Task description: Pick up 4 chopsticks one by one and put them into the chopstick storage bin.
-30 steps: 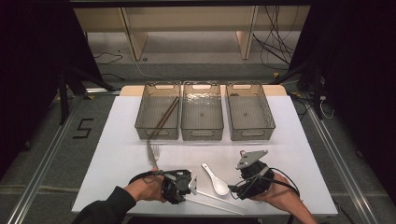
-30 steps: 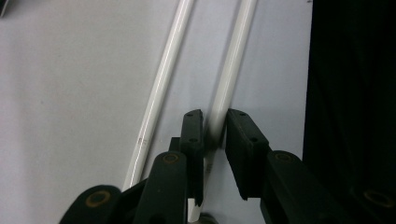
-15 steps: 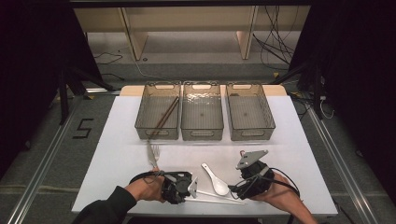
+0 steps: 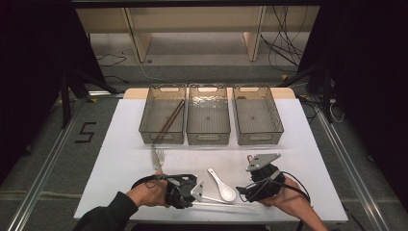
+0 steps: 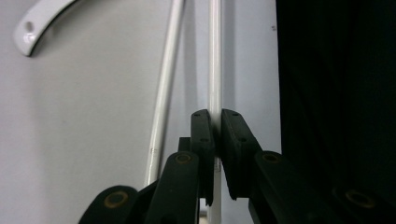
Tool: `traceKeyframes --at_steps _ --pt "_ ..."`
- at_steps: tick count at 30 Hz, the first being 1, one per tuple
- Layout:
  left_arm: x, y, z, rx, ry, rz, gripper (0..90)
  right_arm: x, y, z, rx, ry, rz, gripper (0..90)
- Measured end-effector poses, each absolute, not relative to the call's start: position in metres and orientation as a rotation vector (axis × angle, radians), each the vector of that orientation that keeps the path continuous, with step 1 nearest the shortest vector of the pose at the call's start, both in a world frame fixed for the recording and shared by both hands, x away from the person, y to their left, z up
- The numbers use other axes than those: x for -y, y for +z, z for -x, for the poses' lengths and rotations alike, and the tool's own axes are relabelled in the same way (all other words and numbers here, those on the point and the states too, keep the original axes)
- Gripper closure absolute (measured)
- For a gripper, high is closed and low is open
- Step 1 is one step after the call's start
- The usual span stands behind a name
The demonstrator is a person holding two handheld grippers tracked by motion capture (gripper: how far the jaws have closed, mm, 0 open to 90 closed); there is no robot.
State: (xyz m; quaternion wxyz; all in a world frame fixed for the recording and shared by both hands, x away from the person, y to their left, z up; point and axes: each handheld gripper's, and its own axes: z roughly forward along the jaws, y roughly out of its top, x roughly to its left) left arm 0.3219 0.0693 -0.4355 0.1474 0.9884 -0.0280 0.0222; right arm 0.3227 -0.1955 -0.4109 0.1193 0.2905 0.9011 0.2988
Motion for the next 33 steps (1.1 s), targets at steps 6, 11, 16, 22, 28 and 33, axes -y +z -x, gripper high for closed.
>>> traceKeyframes --at_steps 6,11,16,22,28,33 --pt "-0.076 -0.426 -0.329 -0.044 0.078 -2.808 83.4 0.203 -0.405 -0.325 -2.535 0.960 -0.920 25.9" --pt "-0.087 -0.420 -0.340 -0.212 0.077 -2.769 83.4 0.209 -0.399 -0.325 -2.444 1.020 -0.951 25.9" --pt "-0.100 -0.413 -0.352 -0.350 0.078 -2.705 83.4 0.213 -0.398 -0.325 -2.410 1.046 -0.976 25.7" --pt "-0.113 -0.408 -0.365 -0.477 0.107 -2.659 83.4 0.216 -0.397 -0.323 -2.373 1.089 -0.977 25.4" --pt "-0.131 -0.401 -0.382 -0.632 0.136 -2.580 83.4 0.220 -0.398 -0.319 -2.331 1.138 -0.993 24.9" --pt "-0.144 -0.392 -0.395 -0.713 0.153 -2.514 83.5 0.222 -0.401 -0.318 -2.318 1.159 -1.012 24.9"
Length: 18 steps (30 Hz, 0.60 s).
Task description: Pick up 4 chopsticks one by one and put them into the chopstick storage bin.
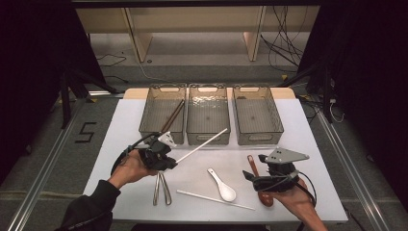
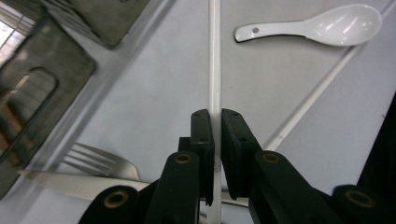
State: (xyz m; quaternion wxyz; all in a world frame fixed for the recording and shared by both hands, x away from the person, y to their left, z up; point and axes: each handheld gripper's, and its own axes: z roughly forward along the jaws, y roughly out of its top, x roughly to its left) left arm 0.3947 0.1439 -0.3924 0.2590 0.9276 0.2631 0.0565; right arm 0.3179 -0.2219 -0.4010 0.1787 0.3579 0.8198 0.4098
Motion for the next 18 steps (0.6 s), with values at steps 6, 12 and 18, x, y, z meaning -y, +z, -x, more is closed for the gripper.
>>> traceKeyframes --at_steps 6,12,18 --pt "-0.158 -0.386 -0.415 -0.791 0.208 -2.473 83.4 0.222 -0.404 -0.316 -2.326 1.154 -1.018 25.0" --pt "-0.175 -0.380 -0.440 -0.907 0.255 -2.364 83.4 0.224 -0.404 -0.315 -2.313 1.166 -1.018 25.0" --pt "-0.184 -0.373 -0.465 -0.996 0.302 -2.288 83.5 0.224 -0.404 -0.314 -2.315 1.176 -1.009 24.2"
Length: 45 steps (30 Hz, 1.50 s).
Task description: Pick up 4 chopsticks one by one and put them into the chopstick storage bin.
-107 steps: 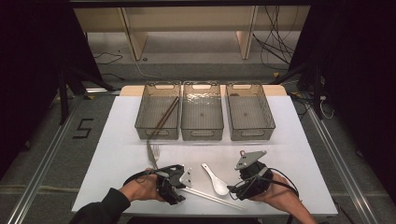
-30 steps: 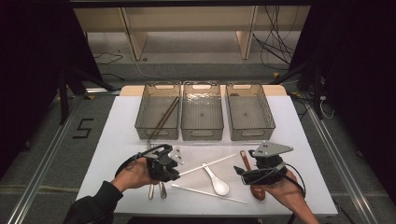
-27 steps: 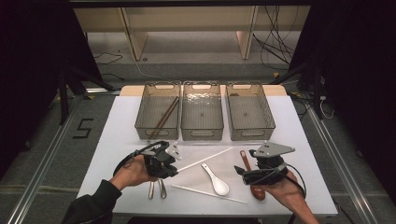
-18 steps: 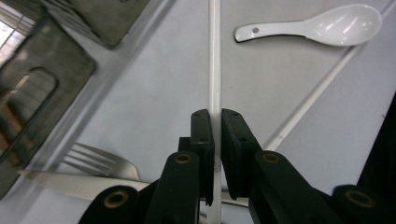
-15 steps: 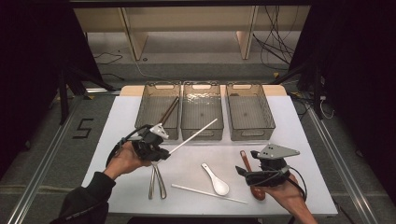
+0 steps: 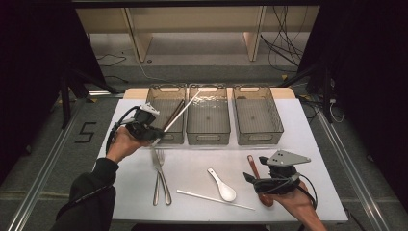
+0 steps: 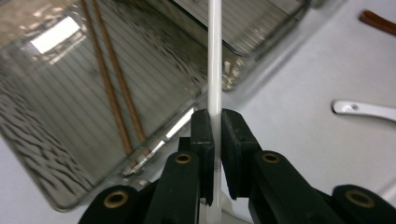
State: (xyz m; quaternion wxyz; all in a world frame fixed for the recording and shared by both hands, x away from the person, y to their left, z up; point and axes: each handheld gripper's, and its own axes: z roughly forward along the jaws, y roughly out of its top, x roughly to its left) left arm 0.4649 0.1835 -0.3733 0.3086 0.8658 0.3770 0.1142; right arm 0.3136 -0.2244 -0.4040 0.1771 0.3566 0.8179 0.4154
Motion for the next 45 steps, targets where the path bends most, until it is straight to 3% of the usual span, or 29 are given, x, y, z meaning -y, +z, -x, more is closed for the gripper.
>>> traceKeyframes --at_steps 18,37,38,41,45 --pt "-0.198 -0.378 -0.514 -1.171 0.410 -2.233 83.4 0.223 -0.405 -0.312 -2.322 1.178 -0.999 24.0" --pt "-0.204 -0.401 -0.526 -1.272 0.431 -2.217 82.0 0.223 -0.405 -0.312 -2.333 1.180 -0.988 24.6" --pt "-0.205 -0.401 -0.526 -1.290 0.429 -2.199 78.6 0.223 -0.405 -0.312 -2.334 1.180 -0.988 24.6" --pt "-0.204 -0.398 -0.525 -1.315 0.429 -2.176 57.4 0.223 -0.404 -0.312 -2.332 1.181 -0.990 24.7" --pt "-0.201 -0.391 -0.519 -1.294 0.406 -2.164 46.0 0.223 -0.404 -0.312 -2.331 1.182 -0.989 24.8"
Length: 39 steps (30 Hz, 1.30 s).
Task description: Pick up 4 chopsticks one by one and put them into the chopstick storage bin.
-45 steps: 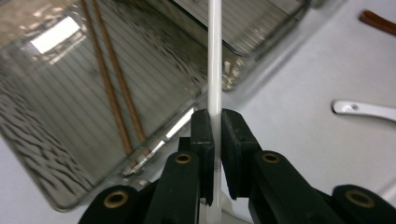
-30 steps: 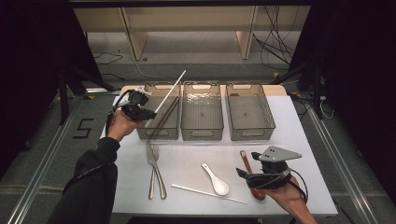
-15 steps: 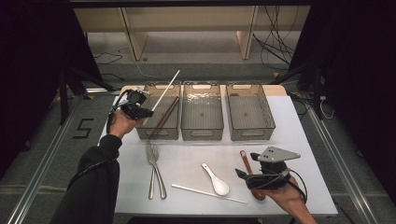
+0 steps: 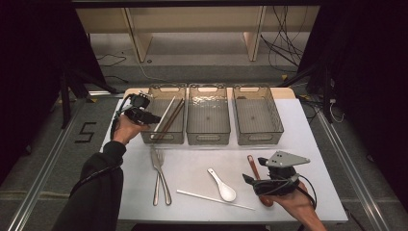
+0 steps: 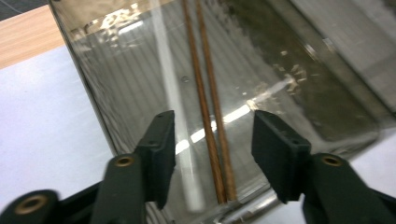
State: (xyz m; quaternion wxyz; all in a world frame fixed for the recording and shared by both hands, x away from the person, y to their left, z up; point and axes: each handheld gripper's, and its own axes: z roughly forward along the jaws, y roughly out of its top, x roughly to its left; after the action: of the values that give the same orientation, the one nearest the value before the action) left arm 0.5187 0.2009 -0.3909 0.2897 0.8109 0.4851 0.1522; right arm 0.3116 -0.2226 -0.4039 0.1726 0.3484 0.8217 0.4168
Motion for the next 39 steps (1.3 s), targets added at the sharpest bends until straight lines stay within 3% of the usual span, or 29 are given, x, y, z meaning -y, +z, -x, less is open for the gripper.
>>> traceKeyframes --at_steps 12,14,27,39 --pt "-0.173 -0.381 -0.457 -0.986 0.211 -2.192 26.9 0.223 -0.403 -0.311 -2.327 1.178 -0.990 24.8" --pt "-0.165 -0.382 -0.446 -0.946 0.212 -2.258 24.1 0.223 -0.403 -0.312 -2.325 1.180 -0.995 24.8" --pt "-0.109 -0.400 -0.387 -0.633 0.154 -2.501 22.0 0.225 -0.401 -0.311 -2.317 1.185 -0.986 24.8" --pt "-0.085 -0.421 -0.361 -0.506 0.103 -2.641 22.9 0.224 -0.402 -0.311 -2.323 1.184 -0.983 24.8"
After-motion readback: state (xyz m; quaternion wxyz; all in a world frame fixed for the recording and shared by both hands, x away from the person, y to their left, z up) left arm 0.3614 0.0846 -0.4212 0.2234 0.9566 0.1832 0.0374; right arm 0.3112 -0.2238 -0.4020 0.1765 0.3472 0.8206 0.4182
